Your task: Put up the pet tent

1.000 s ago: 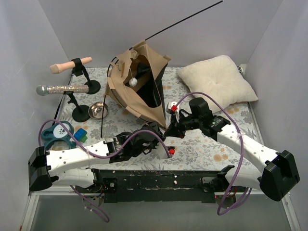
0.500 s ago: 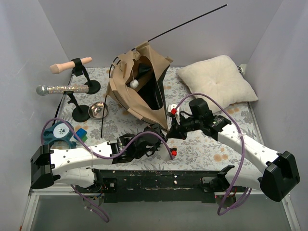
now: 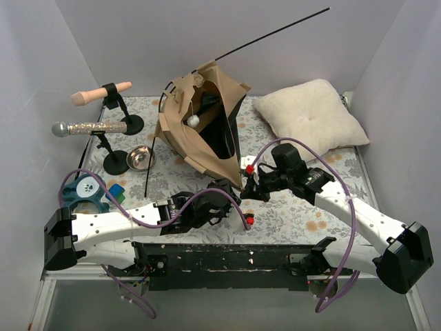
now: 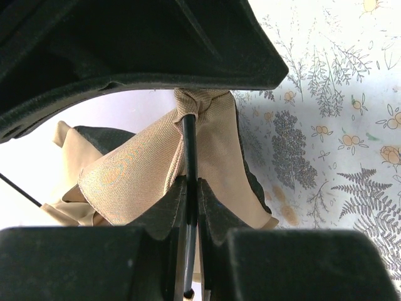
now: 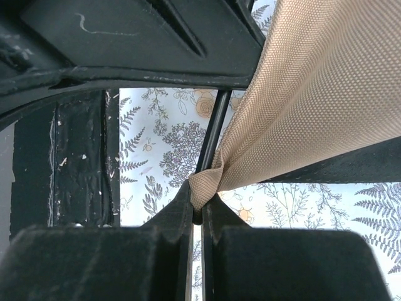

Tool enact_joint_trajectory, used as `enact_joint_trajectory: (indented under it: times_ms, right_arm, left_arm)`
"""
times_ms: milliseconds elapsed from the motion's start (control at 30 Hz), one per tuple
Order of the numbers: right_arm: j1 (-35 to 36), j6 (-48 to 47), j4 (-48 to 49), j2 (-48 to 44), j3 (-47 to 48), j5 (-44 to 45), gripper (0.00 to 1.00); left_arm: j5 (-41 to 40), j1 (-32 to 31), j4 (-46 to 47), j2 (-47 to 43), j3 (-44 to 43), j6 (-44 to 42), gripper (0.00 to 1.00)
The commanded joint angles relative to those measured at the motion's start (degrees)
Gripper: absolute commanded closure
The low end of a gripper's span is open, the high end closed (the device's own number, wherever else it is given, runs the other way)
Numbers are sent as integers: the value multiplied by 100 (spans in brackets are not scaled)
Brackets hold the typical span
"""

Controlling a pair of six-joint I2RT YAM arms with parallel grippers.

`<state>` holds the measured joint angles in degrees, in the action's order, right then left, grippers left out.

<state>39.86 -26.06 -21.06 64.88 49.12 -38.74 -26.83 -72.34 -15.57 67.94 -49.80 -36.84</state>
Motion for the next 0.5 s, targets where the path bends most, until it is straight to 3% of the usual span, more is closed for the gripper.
enact_joint_trajectory:
  times_ms: [0, 233, 367, 467]
  right_arm:
    - [224, -136, -293, -467, 1, -872, 99]
    - [295, 31, -100, -99, 317, -802, 99]
    - [277, -39, -135, -37, 396, -391, 80]
    - [242, -74, -21, -221, 274, -117, 74]
  left_arm:
    - [-464, 290, -781, 79, 49, 125, 100]
    - [-95, 247, -517, 421, -170, 142, 100]
    - [107, 132, -377, 466, -171, 46, 100]
    - [169, 62, -350, 396, -65, -7, 100]
